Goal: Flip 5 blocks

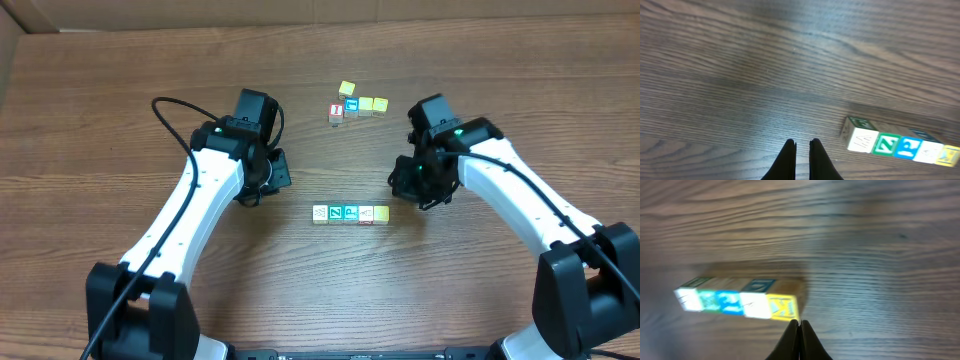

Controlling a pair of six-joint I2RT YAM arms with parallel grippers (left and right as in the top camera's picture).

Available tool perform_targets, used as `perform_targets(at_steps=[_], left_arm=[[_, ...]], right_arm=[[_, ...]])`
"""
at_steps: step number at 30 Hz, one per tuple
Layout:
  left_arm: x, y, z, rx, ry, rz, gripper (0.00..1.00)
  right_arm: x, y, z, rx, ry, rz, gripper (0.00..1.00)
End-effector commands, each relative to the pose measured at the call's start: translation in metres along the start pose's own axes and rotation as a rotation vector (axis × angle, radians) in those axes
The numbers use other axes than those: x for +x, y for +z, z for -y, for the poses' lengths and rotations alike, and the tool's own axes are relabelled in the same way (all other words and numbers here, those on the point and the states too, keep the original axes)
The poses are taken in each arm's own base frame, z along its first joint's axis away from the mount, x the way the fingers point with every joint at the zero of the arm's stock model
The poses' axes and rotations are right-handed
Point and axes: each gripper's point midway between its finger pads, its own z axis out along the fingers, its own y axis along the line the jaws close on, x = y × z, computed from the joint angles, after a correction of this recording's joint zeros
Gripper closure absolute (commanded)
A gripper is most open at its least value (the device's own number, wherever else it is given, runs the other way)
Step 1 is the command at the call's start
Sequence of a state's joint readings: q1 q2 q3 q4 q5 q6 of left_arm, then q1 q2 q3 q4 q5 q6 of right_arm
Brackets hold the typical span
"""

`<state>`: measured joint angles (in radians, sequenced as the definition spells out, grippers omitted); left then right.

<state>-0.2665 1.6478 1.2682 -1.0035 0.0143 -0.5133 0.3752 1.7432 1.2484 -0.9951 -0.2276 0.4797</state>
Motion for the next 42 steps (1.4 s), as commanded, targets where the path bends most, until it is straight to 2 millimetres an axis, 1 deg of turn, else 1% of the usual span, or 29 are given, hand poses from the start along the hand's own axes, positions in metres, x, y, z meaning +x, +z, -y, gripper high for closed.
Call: perform_targets(at_steps=[1, 4, 9, 13, 20, 24, 28, 32, 37, 42], left_arm=[[0.004, 0.019, -0.003, -0.020, 0.011, -0.049, 0.96], [0.003, 0.028, 0.000, -0.014, 0.011, -0.062, 0.96], [0.005, 0.040, 0.004, -0.003, 0.011, -0.093, 0.96], [0.007, 0.044, 0.008, 0.016, 0.013, -0.113, 0.96], [0.006, 0.050, 0.014, 0.025, 0.027, -0.108, 0.96], [0.006, 0.053, 0.020, 0.031, 0.041, -0.101, 0.96], [0.010, 0.054, 0.023, 0.021, 0.058, -0.104, 0.96], [0.015, 0.057, 0.022, 0.014, 0.055, -0.113, 0.96], [0.024, 0.070, 0.016, 0.008, 0.035, -0.122, 0.96], [0.021, 0.074, 0.019, 0.023, 0.033, -0.105, 0.96]], right_arm=[[-0.009, 0.006, 0.023, 0.104, 0.132, 0.071, 0.96], [-0.014, 0.013, 0.023, 0.091, 0.135, 0.097, 0.96], [-0.009, 0.024, 0.031, 0.094, 0.239, 0.100, 0.96], [-0.005, 0.034, 0.036, 0.089, 0.308, 0.103, 0.96], [0.002, 0.048, 0.042, 0.083, 0.343, 0.097, 0.96], [0.003, 0.052, 0.037, 0.044, 0.338, 0.089, 0.96], [0.005, 0.053, 0.028, -0.002, 0.334, 0.067, 0.96], [0.004, 0.054, 0.026, -0.008, 0.326, 0.074, 0.96], [0.008, 0.060, 0.026, -0.003, 0.313, 0.076, 0.96], [0.007, 0.061, 0.025, -0.008, 0.310, 0.080, 0.96]])
